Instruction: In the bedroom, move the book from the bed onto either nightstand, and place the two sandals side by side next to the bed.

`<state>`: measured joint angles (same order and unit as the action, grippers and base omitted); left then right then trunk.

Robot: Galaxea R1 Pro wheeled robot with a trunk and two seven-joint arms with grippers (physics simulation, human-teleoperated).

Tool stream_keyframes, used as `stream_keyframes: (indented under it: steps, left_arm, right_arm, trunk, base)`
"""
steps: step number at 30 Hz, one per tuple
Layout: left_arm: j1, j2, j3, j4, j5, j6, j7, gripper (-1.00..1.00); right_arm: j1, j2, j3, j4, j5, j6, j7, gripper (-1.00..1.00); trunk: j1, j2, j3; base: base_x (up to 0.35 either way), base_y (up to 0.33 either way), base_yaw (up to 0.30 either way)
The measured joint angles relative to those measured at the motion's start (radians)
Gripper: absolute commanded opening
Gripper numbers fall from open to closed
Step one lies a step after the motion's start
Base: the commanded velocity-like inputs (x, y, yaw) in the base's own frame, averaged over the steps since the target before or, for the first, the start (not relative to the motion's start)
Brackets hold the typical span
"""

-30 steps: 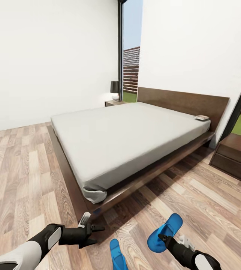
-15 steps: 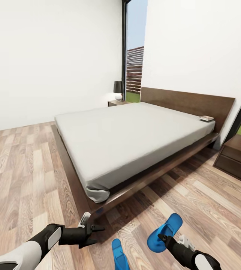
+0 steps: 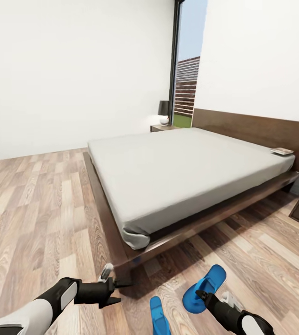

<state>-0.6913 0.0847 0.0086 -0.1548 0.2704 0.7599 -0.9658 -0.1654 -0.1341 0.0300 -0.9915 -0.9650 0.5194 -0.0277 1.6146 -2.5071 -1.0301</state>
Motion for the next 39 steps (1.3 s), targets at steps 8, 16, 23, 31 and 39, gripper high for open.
stream_keyframes:
  steps: [8,16,23,31,39]
  left_arm:
    - [0.0,-0.001,0.0,0.0,0.0,-0.001,0.002,1.0]
    - [0.0,0.0,0.0,0.0,0.0,-0.001,0.002,1.0]
    - [0.0,0.0,0.0,0.0,0.0,-0.001,0.001,1.0]
    - [0.0,-0.001,0.0,0.0,0.0,-0.001,0.002,1.0]
    - [0.0,0.003,0.0,0.004,0.001,0.008,-0.002,1.0]
  right_arm:
    - [0.0,0.0,0.001,-0.002,0.0,0.002,0.0,-1.0]
    - [0.0,0.0,0.002,-0.007,0.0,0.004,0.0,-1.0]
    - [0.0,-0.001,0.002,-0.007,0.007,0.008,-0.028,-1.0]
    - [-0.007,0.0,0.008,-0.006,0.173,0.1,-0.097,-1.0]
    - [-0.162,0.003,0.044,-0.011,0.357,0.338,-0.091,-1.0]
  trunk:
    - [0.0,0.0,0.0]
    - [0.0,0.0,0.0]
    - [0.0,0.0,0.0]
    - [0.0,0.0,0.0]
    - [0.0,0.0,0.0]
  base:
    - [0.0,0.0,0.265]
    - [0.0,0.0,0.076]
    - [0.0,0.0,0.003]
    - [0.0,0.0,0.0]
    - [0.0,0.0,0.0]
